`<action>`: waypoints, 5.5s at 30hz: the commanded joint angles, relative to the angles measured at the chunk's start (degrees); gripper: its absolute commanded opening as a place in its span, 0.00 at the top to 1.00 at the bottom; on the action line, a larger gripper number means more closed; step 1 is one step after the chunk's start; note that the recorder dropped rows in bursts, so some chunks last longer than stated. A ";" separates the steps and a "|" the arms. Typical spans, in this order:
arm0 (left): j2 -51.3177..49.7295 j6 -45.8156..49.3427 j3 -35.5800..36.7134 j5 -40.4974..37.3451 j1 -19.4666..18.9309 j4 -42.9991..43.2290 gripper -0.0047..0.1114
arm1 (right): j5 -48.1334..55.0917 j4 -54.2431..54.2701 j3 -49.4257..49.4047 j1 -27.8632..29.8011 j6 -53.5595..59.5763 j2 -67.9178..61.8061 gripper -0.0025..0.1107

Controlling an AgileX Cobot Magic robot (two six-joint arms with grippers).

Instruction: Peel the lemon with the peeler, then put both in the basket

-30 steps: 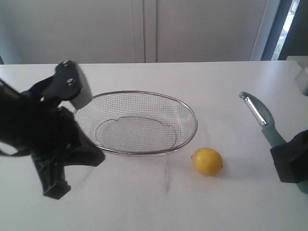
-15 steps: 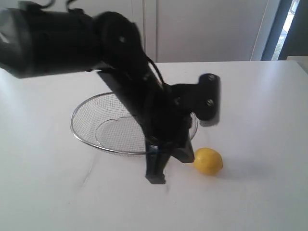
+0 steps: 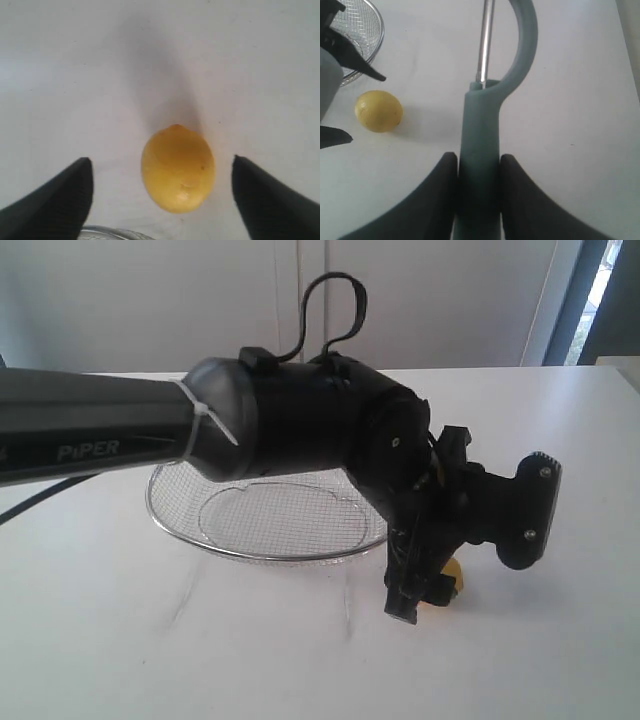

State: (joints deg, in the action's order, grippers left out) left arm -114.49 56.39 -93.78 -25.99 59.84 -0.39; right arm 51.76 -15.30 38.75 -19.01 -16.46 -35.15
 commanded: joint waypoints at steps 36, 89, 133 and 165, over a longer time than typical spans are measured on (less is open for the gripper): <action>-7.43 -6.97 -0.20 4.25 -1.83 0.98 0.25 | -1.02 -0.40 -0.03 0.16 -0.27 0.40 0.98; 35.46 -22.24 9.52 -25.93 -8.19 -1.83 0.96 | -2.83 4.43 -0.16 0.16 1.86 -0.05 0.98; 49.26 -20.81 43.14 8.67 -22.08 -19.49 0.96 | 2.31 78.57 16.76 -8.52 67.70 -53.63 0.98; 46.47 -20.81 43.14 9.70 -22.08 -20.00 0.96 | -2.57 73.84 16.80 -7.29 63.78 -50.36 0.98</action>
State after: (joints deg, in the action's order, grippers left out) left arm -68.43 36.02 -51.04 -16.50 38.05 -19.11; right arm 50.01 59.90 55.28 -27.44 48.89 -87.19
